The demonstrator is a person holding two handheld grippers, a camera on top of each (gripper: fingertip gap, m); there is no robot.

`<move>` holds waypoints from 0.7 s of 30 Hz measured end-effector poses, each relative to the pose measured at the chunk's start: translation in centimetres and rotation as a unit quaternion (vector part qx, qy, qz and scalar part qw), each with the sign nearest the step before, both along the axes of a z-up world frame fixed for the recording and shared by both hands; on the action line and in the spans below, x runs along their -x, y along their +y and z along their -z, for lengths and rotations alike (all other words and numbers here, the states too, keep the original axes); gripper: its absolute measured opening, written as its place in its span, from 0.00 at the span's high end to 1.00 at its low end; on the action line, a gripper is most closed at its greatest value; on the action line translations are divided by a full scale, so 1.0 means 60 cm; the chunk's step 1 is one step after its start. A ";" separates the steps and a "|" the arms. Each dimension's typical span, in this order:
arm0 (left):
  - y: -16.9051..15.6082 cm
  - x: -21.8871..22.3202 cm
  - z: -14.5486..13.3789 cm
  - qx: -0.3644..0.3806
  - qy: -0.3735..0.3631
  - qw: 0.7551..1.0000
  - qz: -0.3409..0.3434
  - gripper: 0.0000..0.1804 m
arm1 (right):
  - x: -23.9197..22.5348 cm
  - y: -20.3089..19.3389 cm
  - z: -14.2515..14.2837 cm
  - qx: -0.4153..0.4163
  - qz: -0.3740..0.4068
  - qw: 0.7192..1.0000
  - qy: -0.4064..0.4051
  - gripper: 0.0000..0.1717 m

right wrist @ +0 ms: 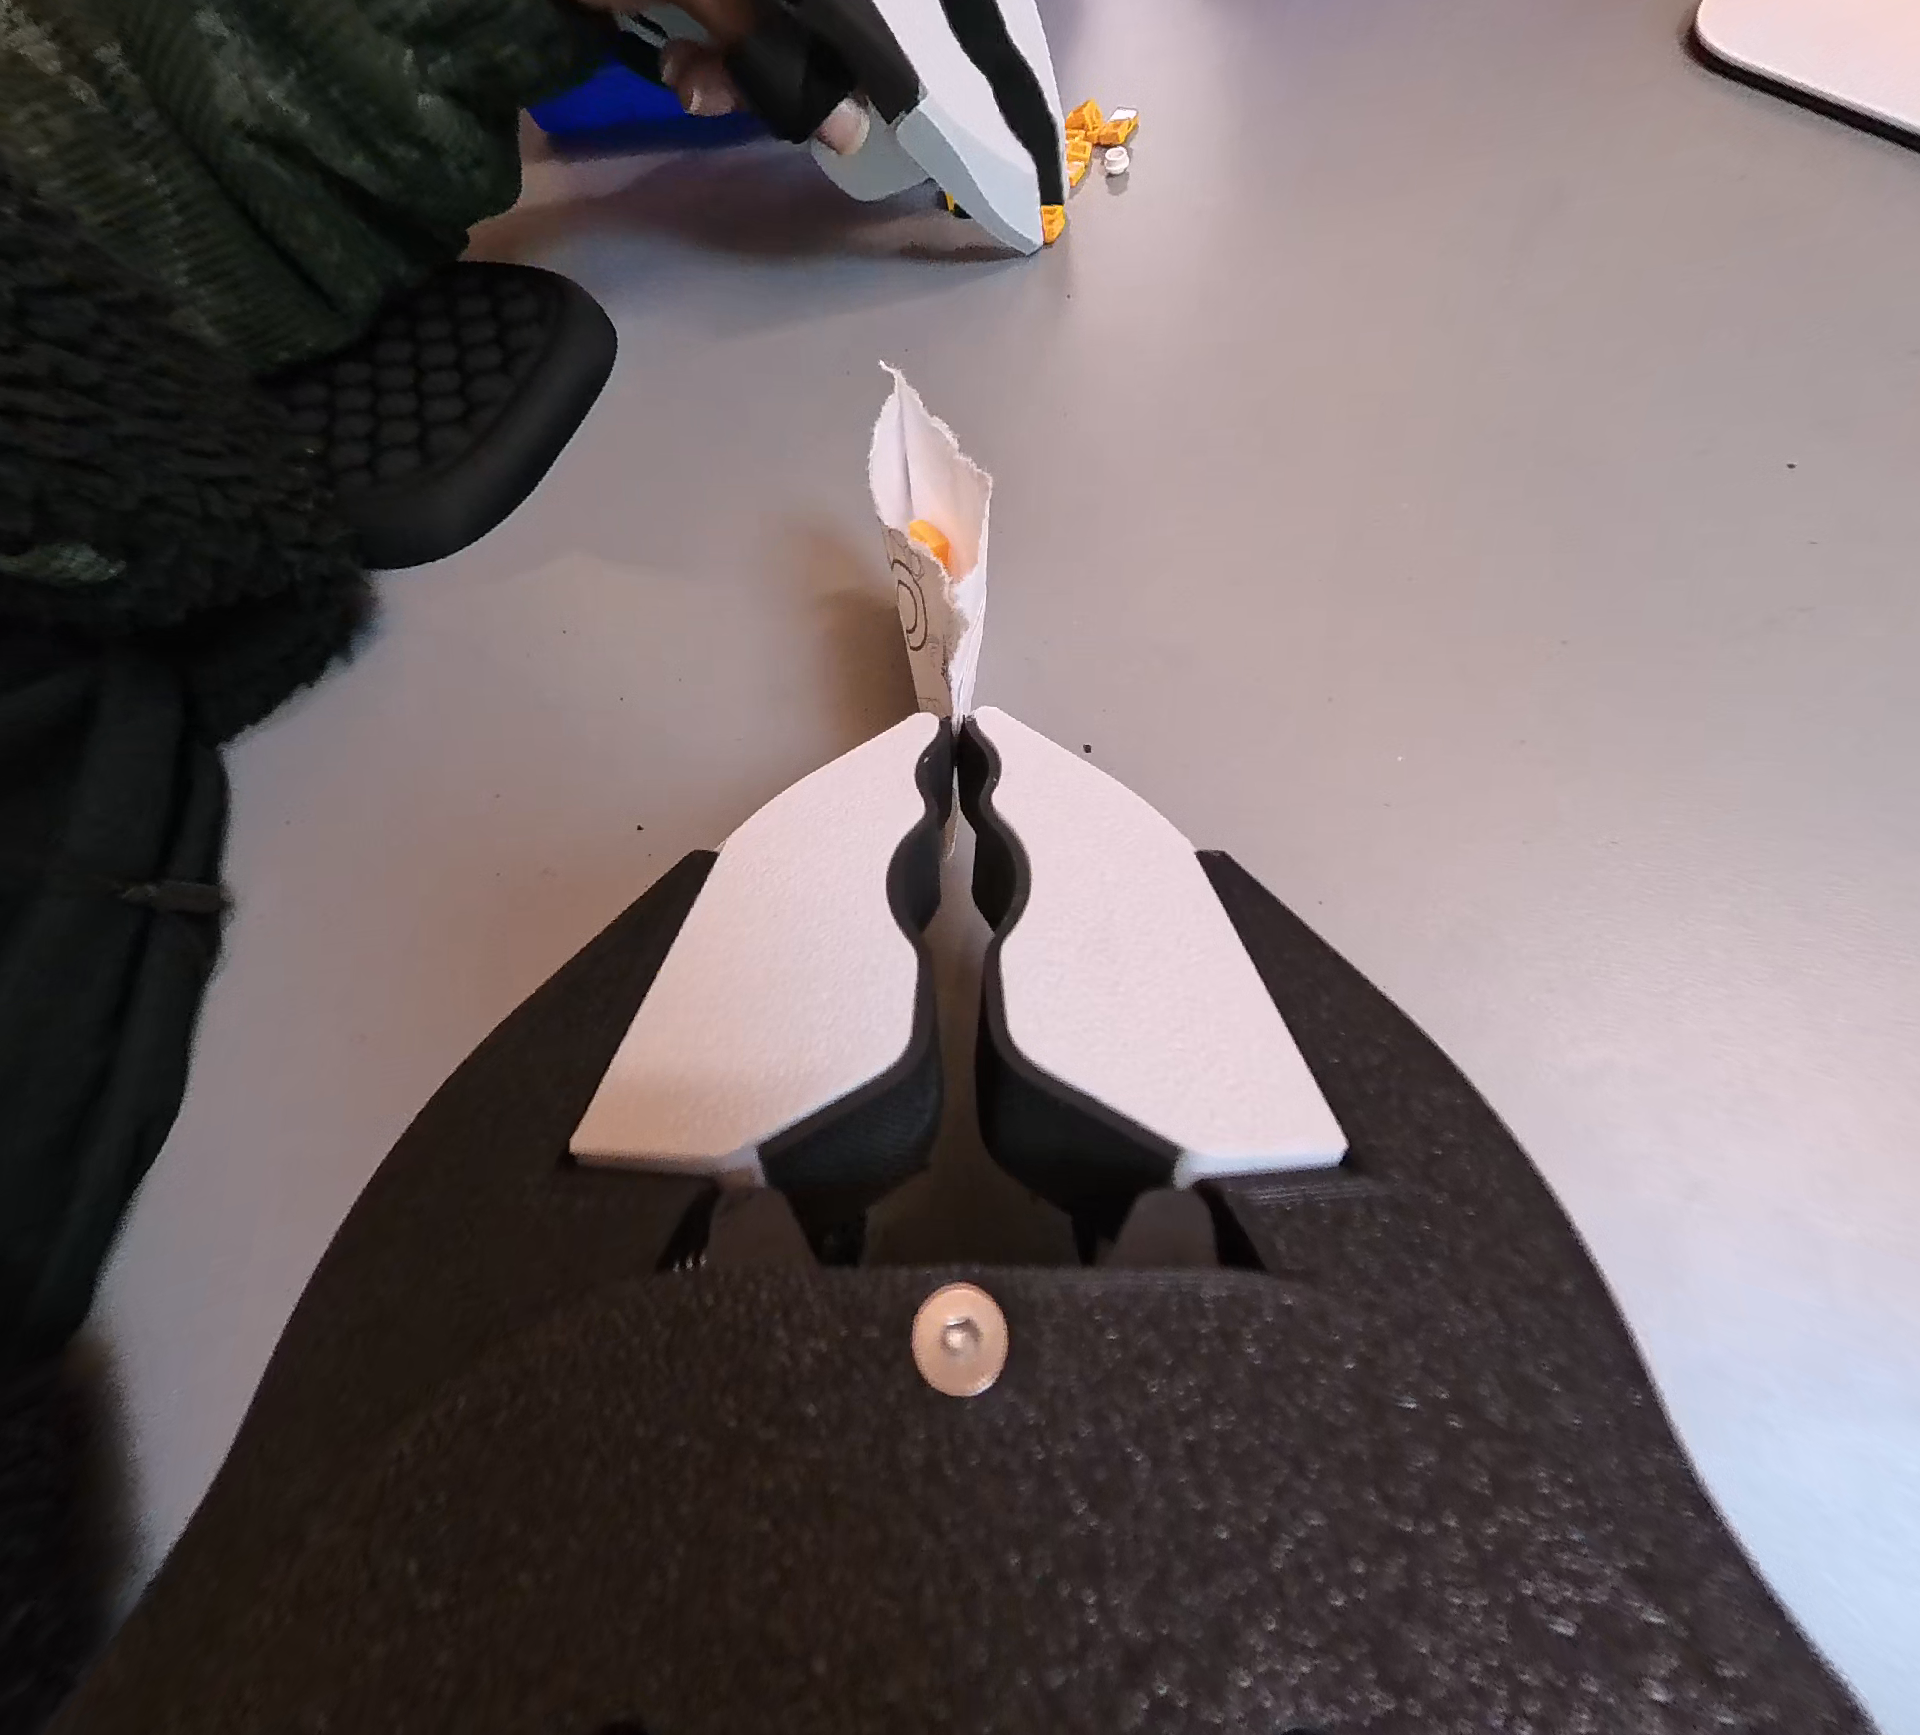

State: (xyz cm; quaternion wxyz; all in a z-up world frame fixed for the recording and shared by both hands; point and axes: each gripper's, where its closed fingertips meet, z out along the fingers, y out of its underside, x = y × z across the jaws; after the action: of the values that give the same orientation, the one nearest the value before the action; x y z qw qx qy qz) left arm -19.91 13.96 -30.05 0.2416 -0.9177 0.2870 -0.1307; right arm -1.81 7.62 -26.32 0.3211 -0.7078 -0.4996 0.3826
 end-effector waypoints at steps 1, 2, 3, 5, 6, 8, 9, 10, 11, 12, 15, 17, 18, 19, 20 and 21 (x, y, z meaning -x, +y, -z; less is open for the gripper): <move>0.000 0.000 0.000 0.002 -0.004 1.000 0.001 0.92 | 0.000 0.000 0.000 0.000 0.000 1.000 0.000 1.00; -0.001 -0.001 0.000 0.001 -0.004 1.000 0.008 0.92 | 0.000 0.000 0.000 0.000 -0.001 1.000 0.000 1.00; -0.005 -0.008 -0.001 0.001 -0.008 1.000 0.025 0.92 | 0.001 -0.001 0.000 -0.001 -0.001 1.000 -0.001 1.00; -0.013 -0.035 -0.013 -0.018 -0.029 0.997 0.068 0.96 | 0.001 -0.001 0.000 -0.003 0.000 1.000 -0.001 1.00; -0.019 -0.057 -0.030 -0.041 -0.047 0.993 0.101 1.00 | 0.001 0.000 0.000 -0.004 0.000 1.000 -0.002 1.00; -0.035 -0.110 -0.076 -0.097 -0.082 0.978 0.163 1.00 | 0.001 0.000 0.001 -0.005 0.000 1.000 -0.004 1.00; -0.045 -0.130 -0.090 -0.111 -0.086 0.972 0.186 1.00 | 0.002 -0.001 0.002 -0.005 -0.001 1.000 -0.005 1.00; -0.055 -0.148 -0.101 -0.123 -0.087 0.967 0.207 1.00 | 0.003 -0.002 0.002 -0.004 -0.002 1.000 -0.005 1.00; -0.065 -0.164 -0.109 -0.136 -0.089 0.960 0.226 1.00 | 0.005 -0.003 0.003 -0.003 -0.004 1.000 -0.006 1.00; -0.072 -0.174 -0.114 -0.141 -0.088 0.957 0.238 1.00 | 0.006 -0.005 0.004 -0.004 -0.006 1.000 -0.007 1.00; -0.070 -0.176 -0.112 -0.153 -0.063 0.957 0.238 1.00 | 0.007 -0.006 0.004 -0.008 -0.007 1.000 -0.009 1.00; -0.050 -0.155 -0.096 -0.152 -0.032 0.965 0.209 0.97 | 0.007 -0.006 0.003 -0.009 -0.007 1.000 -0.009 1.00; -0.035 -0.138 -0.089 -0.150 -0.021 0.972 0.182 0.95 | 0.007 -0.006 0.003 -0.009 -0.006 1.000 -0.010 1.00; -0.016 -0.119 -0.082 -0.150 -0.007 0.977 0.151 0.93 | 0.007 -0.006 0.003 -0.010 -0.006 1.000 -0.010 1.00; -0.001 -0.097 -0.072 -0.143 0.010 0.982 0.125 0.90 | 0.007 -0.006 0.003 -0.009 -0.006 1.000 -0.010 1.00; 0.009 -0.077 -0.059 -0.127 0.024 0.986 0.104 0.88 | 0.007 -0.006 0.003 -0.009 -0.006 1.000 -0.010 1.00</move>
State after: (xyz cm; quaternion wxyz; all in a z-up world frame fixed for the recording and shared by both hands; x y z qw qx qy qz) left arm -15.30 14.52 -26.54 0.3346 -0.8477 0.4004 -0.0956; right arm -2.24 7.26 -26.52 0.3198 -0.7059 -0.5105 0.3726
